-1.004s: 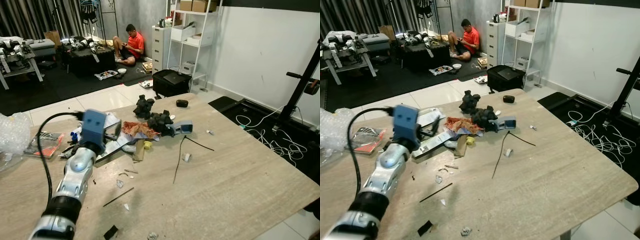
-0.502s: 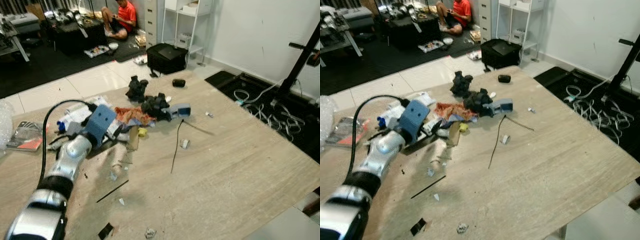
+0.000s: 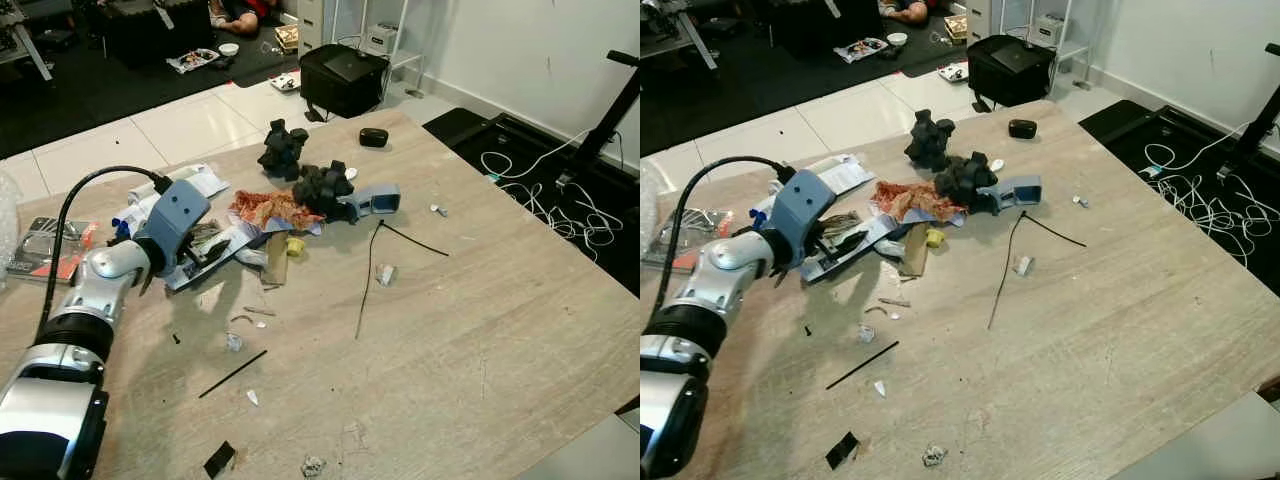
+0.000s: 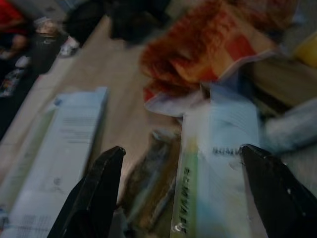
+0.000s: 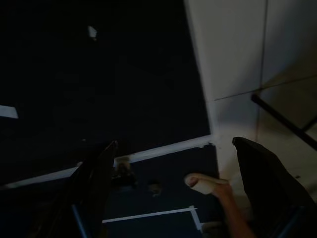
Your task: Picking trash to rubbish bin
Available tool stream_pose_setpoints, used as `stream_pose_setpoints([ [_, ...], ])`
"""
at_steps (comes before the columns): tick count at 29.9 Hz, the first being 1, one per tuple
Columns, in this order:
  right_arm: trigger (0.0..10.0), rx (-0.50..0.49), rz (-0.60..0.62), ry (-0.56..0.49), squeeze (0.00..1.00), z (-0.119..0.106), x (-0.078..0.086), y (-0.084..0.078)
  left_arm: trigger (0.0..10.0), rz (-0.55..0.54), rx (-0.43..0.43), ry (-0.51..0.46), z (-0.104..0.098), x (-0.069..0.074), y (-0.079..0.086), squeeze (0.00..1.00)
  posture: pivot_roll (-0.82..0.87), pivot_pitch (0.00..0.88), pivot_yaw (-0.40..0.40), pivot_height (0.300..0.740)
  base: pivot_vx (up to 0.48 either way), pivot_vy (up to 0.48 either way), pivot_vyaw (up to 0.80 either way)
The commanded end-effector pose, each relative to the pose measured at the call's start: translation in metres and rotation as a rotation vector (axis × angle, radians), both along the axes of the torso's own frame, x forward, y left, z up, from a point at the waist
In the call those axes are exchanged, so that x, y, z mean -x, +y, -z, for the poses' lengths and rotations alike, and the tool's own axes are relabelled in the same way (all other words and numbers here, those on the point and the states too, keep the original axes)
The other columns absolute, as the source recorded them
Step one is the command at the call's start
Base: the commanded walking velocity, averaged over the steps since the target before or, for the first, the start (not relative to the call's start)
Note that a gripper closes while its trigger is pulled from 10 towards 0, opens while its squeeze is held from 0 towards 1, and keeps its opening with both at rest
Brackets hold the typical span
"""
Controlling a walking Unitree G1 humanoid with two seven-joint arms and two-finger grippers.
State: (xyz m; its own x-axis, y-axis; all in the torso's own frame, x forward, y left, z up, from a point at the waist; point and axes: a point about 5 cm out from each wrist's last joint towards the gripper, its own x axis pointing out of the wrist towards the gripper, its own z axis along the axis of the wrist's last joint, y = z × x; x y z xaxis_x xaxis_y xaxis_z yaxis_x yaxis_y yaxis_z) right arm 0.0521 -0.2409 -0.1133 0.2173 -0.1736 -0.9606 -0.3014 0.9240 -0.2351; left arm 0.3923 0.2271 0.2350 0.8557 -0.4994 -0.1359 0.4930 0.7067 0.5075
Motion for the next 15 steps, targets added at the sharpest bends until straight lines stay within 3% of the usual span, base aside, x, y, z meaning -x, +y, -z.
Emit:
stream_pose_setpoints([
  [1, 10.0, 0.052, 0.035, 0.024, 0.00, -0.002, 0.010, -0.011, 10.0, 0.004, -0.014, 0.043, 0.003, 0.004, 0.012, 1.00, -0.20, 0.349, 0.076, 0.740, 0.000, 0.000, 0.00],
  [3, 10.0, 0.266, 0.185, -0.002, 0.00, -0.018, 0.012, -0.059, 10.0, 0.045, -0.014, 0.059, 0.000, 0.008, 0.018, 1.00, -0.21, 0.343, 0.074, 0.740, 0.000, 0.000, 0.00],
  [4, 10.0, 0.359, 0.267, -0.029, 0.00, -0.028, 0.012, -0.082, 10.0, 0.060, -0.016, 0.060, -0.001, 0.010, 0.020, 0.63, -0.21, 0.343, 0.074, 0.740, 0.000, 0.000, 0.00],
  [5, 10.0, 0.430, 0.331, -0.056, 0.00, -0.038, 0.012, -0.101, 10.0, 0.072, -0.008, 0.064, -0.001, 0.011, 0.021, 0.00, -0.21, 0.343, 0.074, 0.740, 0.000, 0.000, 0.00],
  [6, 10.0, 0.519, 0.412, -0.111, 0.00, -0.055, 0.009, -0.128, 10.0, 0.086, -0.004, 0.062, -0.002, 0.012, 0.022, 0.00, -0.22, 0.340, 0.070, 0.740, 0.000, 0.000, 0.00],
  [7, 10.0, 0.519, 0.412, -0.111, 0.00, -0.055, 0.009, -0.128, 10.0, 0.086, -0.004, 0.062, -0.002, 0.012, 0.022, 0.00, -0.22, 0.340, 0.070, 0.740, 0.000, 0.000, 0.00],
  [8, 10.0, 0.601, 0.473, -0.170, 0.00, -0.073, 0.006, -0.152, 10.0, 0.097, 0.001, 0.061, -0.002, 0.013, 0.023, 0.00, -0.22, 0.340, 0.070, 0.740, 0.000, 0.000, 0.00],
  [9, 10.0, 0.601, 0.473, -0.170, 0.00, -0.073, 0.006, -0.152, 10.0, 0.097, 0.001, 0.061, -0.002, 0.013, 0.023, 0.00, -0.22, 0.340, 0.070, 0.740, 0.000, 0.000, 0.00],
  [11, 10.0, 0.765, 0.597, -0.385, 0.00, -0.125, -0.013, -0.203, 10.0, 0.118, 0.001, 0.064, -0.002, 0.015, 0.022, 0.00, -0.23, 0.338, 0.067, 0.740, 0.000, 0.000, 0.00],
  [12, 10.0, 0.765, 0.597, -0.385, 0.00, -0.125, -0.013, -0.203, 10.0, 0.118, 0.001, 0.064, -0.002, 0.015, 0.022, 0.00, -0.23, 0.338, 0.067, 0.740, 0.000, 0.000, 0.00],
  [13, 10.0, 0.810, 0.625, -0.460, 0.00, -0.143, -0.020, -0.216, 10.0, 0.125, -0.001, 0.066, -0.001, 0.015, 0.022, 0.00, -0.23, 0.338, 0.067, 0.740, 0.000, 0.000, 0.00],
  [15, 10.0, 0.831, 0.667, -0.805, 0.00, -0.202, -0.058, -0.242, 10.0, 0.143, -0.020, 0.078, 0.002, 0.016, 0.020, 0.00, -0.24, 0.339, 0.070, 0.740, 0.000, 0.000, 0.00],
])
